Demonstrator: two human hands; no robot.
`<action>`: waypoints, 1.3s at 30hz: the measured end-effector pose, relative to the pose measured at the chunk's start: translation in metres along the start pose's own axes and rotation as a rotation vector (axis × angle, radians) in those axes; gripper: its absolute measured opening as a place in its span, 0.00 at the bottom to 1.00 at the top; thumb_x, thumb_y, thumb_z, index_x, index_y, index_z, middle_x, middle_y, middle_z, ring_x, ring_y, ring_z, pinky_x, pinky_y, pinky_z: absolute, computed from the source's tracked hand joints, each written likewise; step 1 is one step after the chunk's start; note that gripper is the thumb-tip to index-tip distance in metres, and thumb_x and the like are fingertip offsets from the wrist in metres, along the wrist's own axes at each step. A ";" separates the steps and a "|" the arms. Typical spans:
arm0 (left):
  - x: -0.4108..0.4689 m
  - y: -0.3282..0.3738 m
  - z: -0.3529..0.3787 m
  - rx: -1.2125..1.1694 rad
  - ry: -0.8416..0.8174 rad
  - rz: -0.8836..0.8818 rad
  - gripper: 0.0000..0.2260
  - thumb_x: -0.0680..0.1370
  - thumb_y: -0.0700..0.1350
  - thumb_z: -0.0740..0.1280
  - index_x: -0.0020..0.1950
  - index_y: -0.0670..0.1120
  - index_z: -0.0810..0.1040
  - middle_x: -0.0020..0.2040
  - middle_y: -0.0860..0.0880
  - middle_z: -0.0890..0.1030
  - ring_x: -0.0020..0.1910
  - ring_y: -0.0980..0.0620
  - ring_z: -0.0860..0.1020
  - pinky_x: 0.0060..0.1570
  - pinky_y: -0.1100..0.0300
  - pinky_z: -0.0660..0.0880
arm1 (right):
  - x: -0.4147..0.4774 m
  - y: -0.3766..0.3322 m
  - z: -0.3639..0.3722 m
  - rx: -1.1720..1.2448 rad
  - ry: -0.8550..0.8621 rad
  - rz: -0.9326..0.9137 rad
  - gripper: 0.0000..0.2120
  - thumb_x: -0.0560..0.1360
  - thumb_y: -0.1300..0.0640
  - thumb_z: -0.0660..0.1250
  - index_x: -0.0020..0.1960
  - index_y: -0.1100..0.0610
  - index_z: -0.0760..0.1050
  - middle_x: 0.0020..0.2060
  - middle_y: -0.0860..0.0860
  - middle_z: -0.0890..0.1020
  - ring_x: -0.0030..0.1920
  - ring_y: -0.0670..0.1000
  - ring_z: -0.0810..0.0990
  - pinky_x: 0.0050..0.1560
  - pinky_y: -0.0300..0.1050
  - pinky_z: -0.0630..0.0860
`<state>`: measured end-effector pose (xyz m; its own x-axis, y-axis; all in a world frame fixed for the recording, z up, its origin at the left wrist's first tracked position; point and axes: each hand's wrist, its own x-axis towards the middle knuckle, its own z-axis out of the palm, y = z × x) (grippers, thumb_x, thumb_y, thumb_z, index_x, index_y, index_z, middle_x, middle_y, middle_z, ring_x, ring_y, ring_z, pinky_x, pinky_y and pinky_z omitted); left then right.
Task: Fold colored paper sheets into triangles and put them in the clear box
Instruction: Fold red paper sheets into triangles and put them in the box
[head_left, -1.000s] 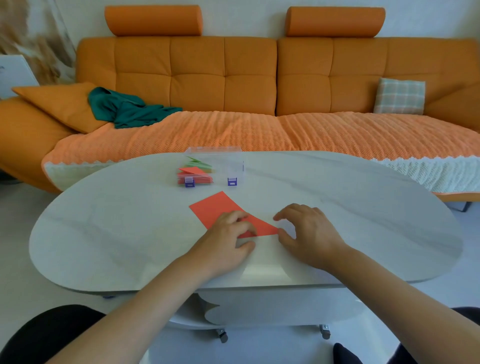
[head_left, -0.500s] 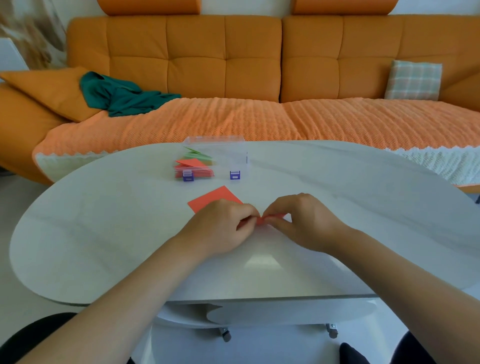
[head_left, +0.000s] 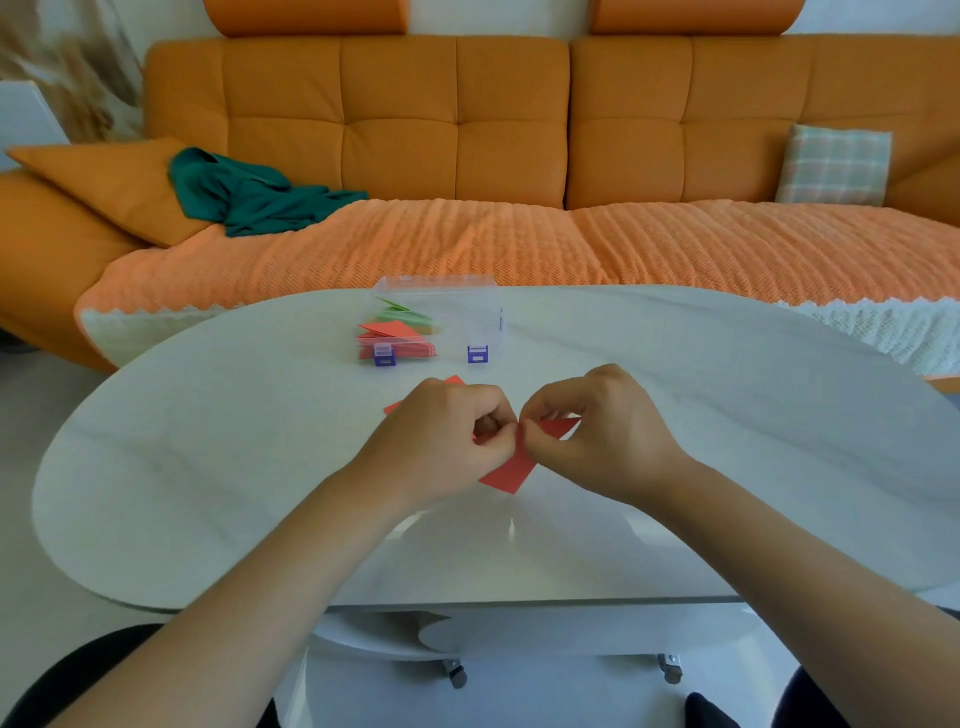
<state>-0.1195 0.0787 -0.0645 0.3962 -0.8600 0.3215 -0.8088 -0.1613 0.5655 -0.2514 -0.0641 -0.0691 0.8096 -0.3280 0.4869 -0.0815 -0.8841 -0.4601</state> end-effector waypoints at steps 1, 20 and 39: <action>-0.001 0.001 -0.001 -0.001 -0.019 -0.006 0.05 0.74 0.52 0.68 0.44 0.54 0.84 0.37 0.58 0.83 0.41 0.58 0.80 0.41 0.50 0.79 | 0.000 -0.001 0.000 -0.021 -0.001 0.000 0.09 0.69 0.48 0.65 0.36 0.47 0.83 0.29 0.43 0.82 0.30 0.50 0.79 0.36 0.46 0.75; -0.001 -0.007 -0.025 0.115 -0.031 -0.005 0.04 0.75 0.49 0.67 0.44 0.55 0.82 0.38 0.57 0.83 0.40 0.57 0.80 0.41 0.53 0.79 | 0.003 -0.006 -0.001 0.098 -0.089 0.094 0.03 0.76 0.54 0.71 0.47 0.48 0.84 0.40 0.39 0.85 0.44 0.38 0.82 0.46 0.30 0.74; 0.005 -0.035 -0.051 0.417 -0.006 -0.175 0.07 0.75 0.42 0.68 0.39 0.48 0.83 0.33 0.52 0.81 0.36 0.52 0.79 0.40 0.52 0.78 | 0.011 0.016 -0.016 -0.020 0.013 0.236 0.07 0.79 0.56 0.67 0.44 0.46 0.79 0.39 0.41 0.82 0.40 0.44 0.79 0.45 0.44 0.77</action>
<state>-0.0667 0.1046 -0.0438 0.5412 -0.8051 0.2428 -0.8362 -0.4848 0.2563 -0.2531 -0.0871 -0.0597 0.7591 -0.5308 0.3768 -0.2797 -0.7886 -0.5476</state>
